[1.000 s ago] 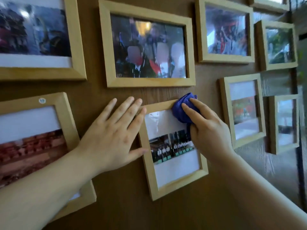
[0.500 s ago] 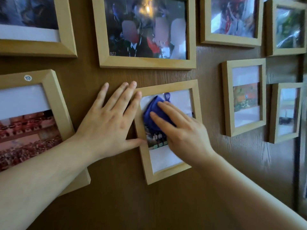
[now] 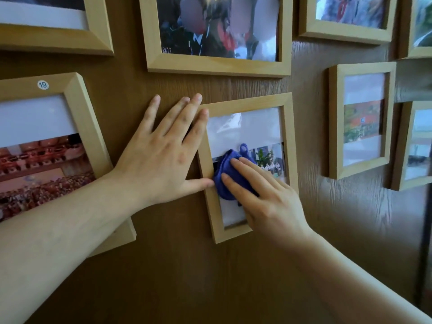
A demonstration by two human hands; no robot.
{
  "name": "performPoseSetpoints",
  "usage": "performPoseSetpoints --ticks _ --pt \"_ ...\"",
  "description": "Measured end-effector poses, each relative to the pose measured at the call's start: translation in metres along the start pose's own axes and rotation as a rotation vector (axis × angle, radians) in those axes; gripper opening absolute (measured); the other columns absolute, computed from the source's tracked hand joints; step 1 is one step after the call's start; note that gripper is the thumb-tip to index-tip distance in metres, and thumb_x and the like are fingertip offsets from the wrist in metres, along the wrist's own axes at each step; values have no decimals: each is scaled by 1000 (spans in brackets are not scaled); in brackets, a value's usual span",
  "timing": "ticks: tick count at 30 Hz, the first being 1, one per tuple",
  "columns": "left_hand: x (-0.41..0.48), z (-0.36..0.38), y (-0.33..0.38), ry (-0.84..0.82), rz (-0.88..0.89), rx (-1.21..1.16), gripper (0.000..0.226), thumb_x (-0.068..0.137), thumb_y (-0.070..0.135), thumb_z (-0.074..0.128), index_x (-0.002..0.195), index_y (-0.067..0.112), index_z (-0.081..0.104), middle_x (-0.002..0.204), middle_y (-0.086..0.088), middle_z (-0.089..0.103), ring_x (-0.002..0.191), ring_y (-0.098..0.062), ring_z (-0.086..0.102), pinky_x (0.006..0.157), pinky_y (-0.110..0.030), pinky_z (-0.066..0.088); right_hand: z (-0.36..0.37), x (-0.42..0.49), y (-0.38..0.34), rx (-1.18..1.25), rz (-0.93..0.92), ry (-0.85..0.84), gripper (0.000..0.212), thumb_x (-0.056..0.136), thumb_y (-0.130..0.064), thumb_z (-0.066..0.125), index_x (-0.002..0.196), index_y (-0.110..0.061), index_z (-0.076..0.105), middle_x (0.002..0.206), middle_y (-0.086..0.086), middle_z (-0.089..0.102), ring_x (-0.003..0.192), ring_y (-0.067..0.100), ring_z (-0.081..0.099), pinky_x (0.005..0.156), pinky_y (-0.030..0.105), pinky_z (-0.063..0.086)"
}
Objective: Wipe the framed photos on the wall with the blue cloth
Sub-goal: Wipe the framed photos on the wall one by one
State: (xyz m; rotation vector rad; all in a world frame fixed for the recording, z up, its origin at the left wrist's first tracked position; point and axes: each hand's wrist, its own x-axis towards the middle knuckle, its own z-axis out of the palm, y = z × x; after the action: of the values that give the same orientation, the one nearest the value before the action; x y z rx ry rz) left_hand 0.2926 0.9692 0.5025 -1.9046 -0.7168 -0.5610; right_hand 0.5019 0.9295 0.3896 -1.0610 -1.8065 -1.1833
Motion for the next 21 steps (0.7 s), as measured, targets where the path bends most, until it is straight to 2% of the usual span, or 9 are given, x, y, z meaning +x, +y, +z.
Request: performPoseSetpoints --ticks 3,7,11,14,18,21 --pt "0 0 0 1 1 -1 111 75 81 34 151 3 15 161 -23 12 148 -35 16 116 -63 13 -7 -5 13 -35 42 8 41 86 -6 57 128 -9 58 137 18 51 130 31 43 99 44 44" --pt "0 1 0 9 -3 -5 111 75 82 34 151 3 16 161 -23 12 148 -35 15 116 -64 13 -17 -13 36 -52 186 58 37 89 -8 49 123 -9 62 133 16 54 125 30 49 88 47 52" --pt "-1 2 2 14 -8 -9 111 75 82 35 151 3 16 161 -23 13 148 -35 16 116 -65 13 -19 -23 33 -68 205 9 39 85 -8 53 123 -8 61 133 17 54 124 31 50 89 45 50" --pt "-1 1 2 13 -10 -7 111 75 81 35 151 3 16 161 -23 13 148 -35 17 116 -64 13 -15 -30 6 -23 163 -64 44 80 -8 64 124 -10 61 133 18 54 120 34 53 88 44 48" --pt "-1 1 2 14 -2 -2 111 74 81 36 150 2 17 160 -24 13 148 -36 18 116 -65 12 -9 -37 -21 49 -16 -151 37 94 -16 44 128 -12 58 135 17 53 128 31 46 99 41 41" --pt "-1 1 1 15 -8 1 112 74 81 36 150 2 16 160 -24 13 147 -36 18 116 -65 11 -13 -43 -11 28 -65 -183 38 93 -16 43 127 -14 59 137 14 52 130 30 43 103 39 37"
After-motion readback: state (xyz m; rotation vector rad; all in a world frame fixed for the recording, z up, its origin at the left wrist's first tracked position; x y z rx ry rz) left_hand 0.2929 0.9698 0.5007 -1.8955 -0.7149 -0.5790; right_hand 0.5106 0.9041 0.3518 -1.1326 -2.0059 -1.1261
